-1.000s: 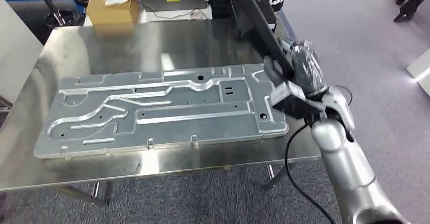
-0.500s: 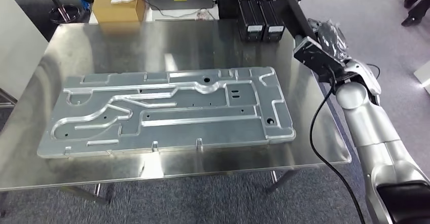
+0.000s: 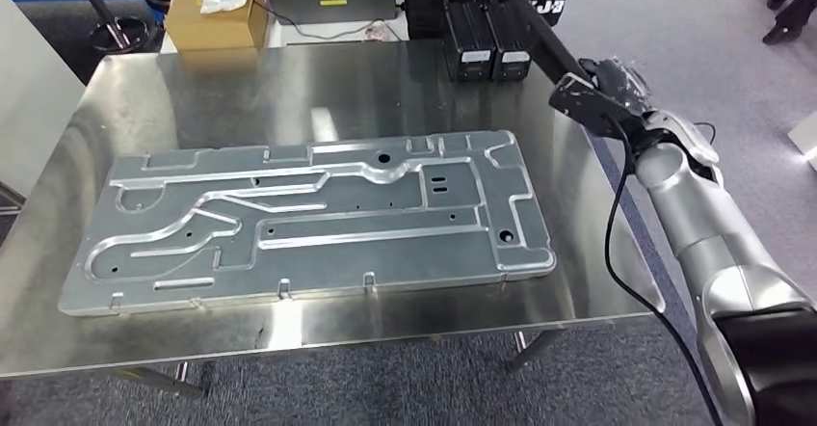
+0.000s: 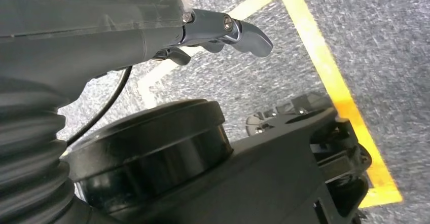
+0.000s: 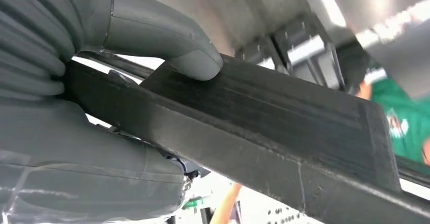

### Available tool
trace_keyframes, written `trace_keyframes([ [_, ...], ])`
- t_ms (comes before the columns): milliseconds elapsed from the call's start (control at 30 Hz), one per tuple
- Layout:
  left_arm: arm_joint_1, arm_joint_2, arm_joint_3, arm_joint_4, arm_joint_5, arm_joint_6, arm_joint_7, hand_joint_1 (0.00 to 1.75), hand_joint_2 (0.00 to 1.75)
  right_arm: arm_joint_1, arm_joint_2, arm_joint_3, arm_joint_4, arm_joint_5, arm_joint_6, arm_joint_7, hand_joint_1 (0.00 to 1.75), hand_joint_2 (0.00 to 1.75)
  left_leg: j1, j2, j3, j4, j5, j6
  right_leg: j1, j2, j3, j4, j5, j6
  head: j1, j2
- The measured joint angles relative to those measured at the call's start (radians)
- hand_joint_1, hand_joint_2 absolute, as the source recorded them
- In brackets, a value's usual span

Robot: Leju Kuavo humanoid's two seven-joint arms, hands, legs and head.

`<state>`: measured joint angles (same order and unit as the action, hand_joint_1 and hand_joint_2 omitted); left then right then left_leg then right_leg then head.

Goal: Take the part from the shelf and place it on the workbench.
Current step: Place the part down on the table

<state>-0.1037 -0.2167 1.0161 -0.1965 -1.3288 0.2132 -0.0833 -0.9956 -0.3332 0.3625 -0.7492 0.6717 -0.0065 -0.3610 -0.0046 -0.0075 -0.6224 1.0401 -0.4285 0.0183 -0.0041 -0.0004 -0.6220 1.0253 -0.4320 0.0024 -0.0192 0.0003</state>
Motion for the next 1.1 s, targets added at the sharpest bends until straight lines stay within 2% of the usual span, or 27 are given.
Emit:
trace_keyframes([
  [67, -0.002, 0.0, -0.002, 0.0, -0.004, -0.001, 0.001, 0.0, 1.75, -0.024, 0.017, 0.027, 0.043, 0.017, 0.007, 0.004, 1.75, 1.75, 0.002, 0.0, 0.006, -0.018, 0.0, 0.007, -0.001, 0.0, -0.003, 0.0, 0.0, 0.01, 0.0, 0.0],
  [133, -0.006, -0.001, -0.004, 0.0, -0.008, -0.003, 0.002, 0.0, 1.75, -0.051, 0.042, 0.054, 0.087, 0.03, 0.01, 0.005, 1.75, 1.75, 0.008, 0.0, 0.015, -0.034, 0.007, 0.016, -0.003, 0.0, -0.02, 0.037, -0.026, 0.02, 0.003, 0.0],
  [233, -0.008, -0.002, -0.006, 0.0, -0.011, -0.006, 0.004, 0.0, 1.75, -0.09, 0.084, 0.097, 0.157, 0.051, 0.024, 0.018, 1.75, 1.75, 0.011, 0.001, 0.018, -0.038, 0.01, 0.02, -0.01, 0.0, -0.107, 0.217, -0.104, 0.032, 0.006, 0.0],
  [267, -0.008, -0.002, -0.007, 0.0, -0.012, -0.007, 0.005, 0.0, 1.75, -0.097, 0.098, 0.112, 0.178, 0.059, 0.031, 0.024, 1.75, 1.75, 0.011, 0.0, 0.019, -0.037, 0.01, 0.019, -0.013, 0.0, -0.13, 0.26, -0.112, 0.035, 0.006, 0.0],
  [300, -0.008, -0.002, -0.008, 0.0, -0.012, -0.007, 0.005, 0.0, 1.75, -0.102, 0.113, 0.128, 0.197, 0.068, 0.039, 0.03, 1.75, 1.75, 0.012, 0.0, 0.019, -0.034, 0.008, 0.018, -0.016, 0.0, -0.135, 0.263, -0.099, 0.037, 0.006, 0.0],
  [333, -0.008, -0.002, -0.009, 0.0, -0.012, -0.007, 0.006, 0.0, 1.75, -0.107, 0.128, 0.144, 0.214, 0.076, 0.046, 0.035, 1.75, 1.75, 0.014, -0.001, 0.02, -0.031, 0.006, 0.015, -0.019, 0.0, -0.121, 0.228, -0.07, 0.038, 0.006, 0.0],
  [367, -0.009, -0.002, -0.01, 0.0, -0.012, -0.008, 0.006, 0.0, 1.75, -0.113, 0.143, 0.16, 0.229, 0.084, 0.053, 0.04, 1.75, 1.75, 0.015, -0.002, 0.02, -0.026, 0.002, 0.011, -0.022, 0.0, -0.091, 0.161, -0.031, 0.039, 0.006, 0.0],
  [400, -0.009, -0.003, -0.012, 0.0, -0.013, -0.008, 0.006, 0.0, 1.75, -0.121, 0.157, 0.173, 0.243, 0.09, 0.059, 0.044, 1.75, 1.75, 0.015, -0.002, 0.018, -0.022, -0.001, 0.006, -0.023, 0.0, -0.058, 0.096, -0.003, 0.039, 0.006, 0.0],
  [433, -0.01, -0.003, -0.013, 0.0, -0.014, -0.008, 0.006, 0.0, 1.75, -0.129, 0.171, 0.186, 0.257, 0.096, 0.066, 0.048, 1.75, 1.75, 0.014, -0.002, 0.016, -0.018, -0.004, 0.001, -0.021, 0.001, -0.035, 0.044, 0.013, 0.037, 0.006, 0.0],
  [467, -0.011, -0.003, -0.015, 0.0, -0.016, -0.009, 0.005, 0.0, 1.75, -0.137, 0.184, 0.198, 0.271, 0.104, 0.075, 0.053, 1.75, 1.75, 0.013, -0.003, 0.013, -0.015, -0.006, -0.004, -0.019, 0.002, -0.022, 0.015, 0.017, 0.033, 0.005, 0.0],
  [567, -0.011, -0.004, -0.02, 0.0, -0.019, -0.01, 0.001, 0.0, 1.75, -0.145, 0.222, 0.235, 0.308, 0.124, 0.102, 0.067, 1.75, 1.75, 0.013, -0.003, 0.011, -0.016, -0.007, -0.021, -0.014, 0.002, -0.02, 0.006, 0.013, 0.015, 0.005, 0.0],
  [633, -0.011, -0.004, -0.023, 0.0, -0.02, -0.011, -0.004, 0.0, 1.75, -0.147, 0.243, 0.251, 0.324, 0.127, 0.113, 0.072, 1.75, 1.75, 0.014, -0.001, -0.003, 0.018, -0.033, -0.031, -0.017, 0.001, -0.017, 0.0, 0.016, -0.001, 0.005, 0.0],
  [667, -0.011, -0.003, -0.024, 0.0, -0.02, -0.011, -0.007, 0.0, 1.75, -0.148, 0.254, 0.259, 0.33, 0.129, 0.118, 0.073, 1.75, 1.75, 0.015, 0.0, -0.023, 0.064, -0.06, -0.034, -0.017, 0.001, -0.015, -0.002, 0.017, -0.008, 0.004, 0.0],
  [733, -0.013, -0.003, -0.025, 0.0, -0.021, -0.011, -0.013, 0.0, 1.75, -0.151, 0.276, 0.276, 0.347, 0.134, 0.13, 0.076, 1.75, 1.75, 0.016, 0.001, -0.082, 0.198, -0.119, -0.039, -0.013, 0.002, -0.013, -0.002, 0.016, -0.016, 0.004, 0.0],
  [767, -0.014, -0.003, -0.026, 0.0, -0.021, -0.012, -0.015, 0.0, 1.75, -0.15, 0.288, 0.286, 0.356, 0.137, 0.136, 0.077, 1.75, 1.75, 0.016, 0.001, -0.108, 0.251, -0.135, -0.04, -0.011, 0.002, -0.013, -0.001, 0.015, -0.017, 0.004, 0.0],
  [800, -0.016, -0.003, -0.026, 0.0, -0.022, -0.012, -0.017, 0.0, 1.75, -0.149, 0.297, 0.296, 0.364, 0.14, 0.14, 0.08, 1.75, 1.75, 0.016, 0.001, -0.118, 0.271, -0.133, -0.04, -0.01, 0.003, -0.012, 0.0, 0.014, -0.018, 0.004, 0.0],
  [833, -0.017, -0.003, -0.027, 0.0, -0.023, -0.013, -0.018, 0.0, 1.75, -0.148, 0.307, 0.305, 0.371, 0.142, 0.145, 0.083, 1.75, 1.75, 0.016, 0.001, -0.11, 0.251, -0.111, -0.039, -0.008, 0.003, -0.011, 0.002, 0.013, -0.018, 0.004, 0.0],
  [900, -0.016, -0.003, -0.027, 0.0, -0.026, -0.014, -0.018, 0.0, 1.75, -0.149, 0.324, 0.321, 0.381, 0.145, 0.152, 0.091, 1.75, 1.75, 0.016, 0.001, -0.052, 0.123, -0.044, -0.032, -0.007, 0.004, -0.01, 0.006, 0.01, -0.017, 0.004, 0.0],
  [933, -0.016, -0.003, -0.027, 0.0, -0.028, -0.015, -0.019, 0.0, 1.75, -0.15, 0.331, 0.328, 0.386, 0.146, 0.155, 0.095, 1.75, 1.75, 0.014, 0.001, -0.021, 0.058, -0.021, -0.029, -0.005, 0.004, -0.011, 0.009, 0.008, -0.014, 0.004, 0.0],
  [1000, -0.015, -0.003, -0.028, 0.0, -0.03, -0.016, -0.02, 0.0, 1.75, -0.153, 0.343, 0.34, 0.394, 0.149, 0.159, 0.1, 1.75, 1.75, 0.011, 0.0, 0.006, -0.003, -0.009, -0.021, -0.002, 0.004, -0.015, 0.011, 0.008, -0.006, 0.005, 0.0],
  [1100, -0.015, -0.004, -0.031, 0.0, -0.031, -0.019, -0.023, 0.0, 1.75, -0.154, 0.361, 0.358, 0.405, 0.156, 0.161, 0.111, 1.75, 1.75, 0.013, 0.0, 0.01, -0.014, -0.002, -0.007, -0.003, 0.004, -0.019, 0.014, 0.005, 0.009, 0.006, 0.0],
])
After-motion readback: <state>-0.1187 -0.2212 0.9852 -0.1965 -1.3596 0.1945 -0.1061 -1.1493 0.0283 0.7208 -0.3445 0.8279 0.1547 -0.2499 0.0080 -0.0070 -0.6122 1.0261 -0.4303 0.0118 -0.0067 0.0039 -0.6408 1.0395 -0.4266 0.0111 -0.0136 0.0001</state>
